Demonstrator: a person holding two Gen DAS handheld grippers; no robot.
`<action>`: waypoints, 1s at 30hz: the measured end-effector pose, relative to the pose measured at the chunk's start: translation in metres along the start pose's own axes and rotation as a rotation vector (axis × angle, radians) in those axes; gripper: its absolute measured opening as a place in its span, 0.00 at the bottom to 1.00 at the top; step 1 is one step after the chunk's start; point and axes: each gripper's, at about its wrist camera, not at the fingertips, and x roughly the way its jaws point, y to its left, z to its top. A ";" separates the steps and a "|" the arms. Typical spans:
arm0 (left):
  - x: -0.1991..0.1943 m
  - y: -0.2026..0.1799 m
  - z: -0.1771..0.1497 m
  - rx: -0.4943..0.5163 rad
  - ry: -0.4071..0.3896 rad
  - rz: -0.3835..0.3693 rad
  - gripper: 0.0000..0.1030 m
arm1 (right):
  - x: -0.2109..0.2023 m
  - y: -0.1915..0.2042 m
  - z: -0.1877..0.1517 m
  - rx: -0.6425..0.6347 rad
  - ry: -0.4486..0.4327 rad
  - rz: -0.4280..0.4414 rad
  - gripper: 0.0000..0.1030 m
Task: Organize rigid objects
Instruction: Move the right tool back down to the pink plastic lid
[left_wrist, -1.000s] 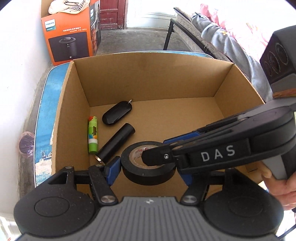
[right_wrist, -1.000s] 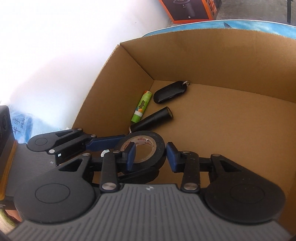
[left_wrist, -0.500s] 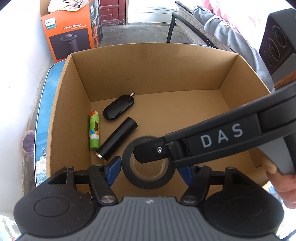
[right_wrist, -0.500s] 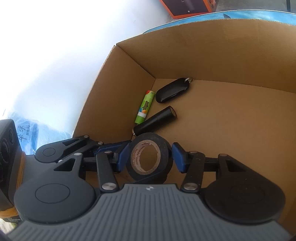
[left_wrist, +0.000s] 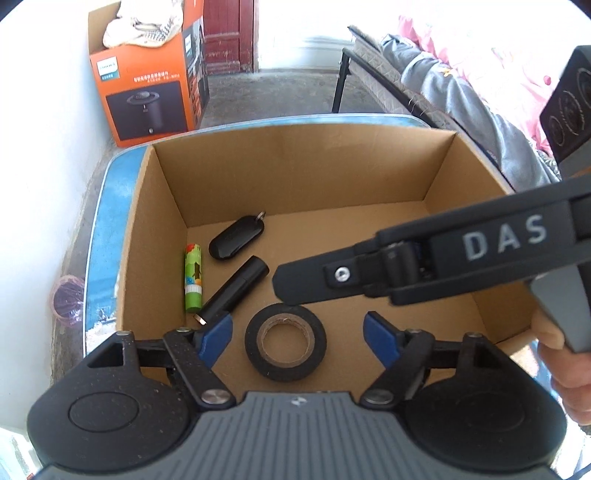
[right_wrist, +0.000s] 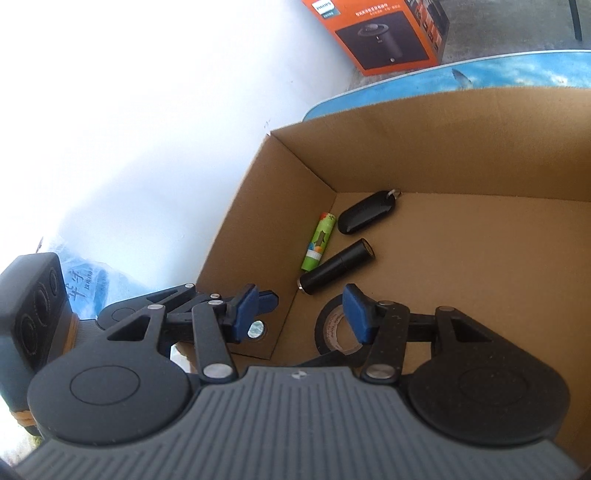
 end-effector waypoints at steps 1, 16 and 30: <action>-0.007 -0.003 -0.001 0.008 -0.015 0.001 0.79 | -0.011 0.004 -0.004 -0.010 -0.027 0.010 0.49; -0.124 -0.049 -0.085 0.085 -0.238 -0.033 0.98 | -0.152 0.045 -0.131 -0.089 -0.382 0.052 0.54; -0.097 -0.005 -0.197 -0.060 -0.157 0.052 0.99 | -0.073 0.065 -0.207 -0.091 -0.239 -0.039 0.59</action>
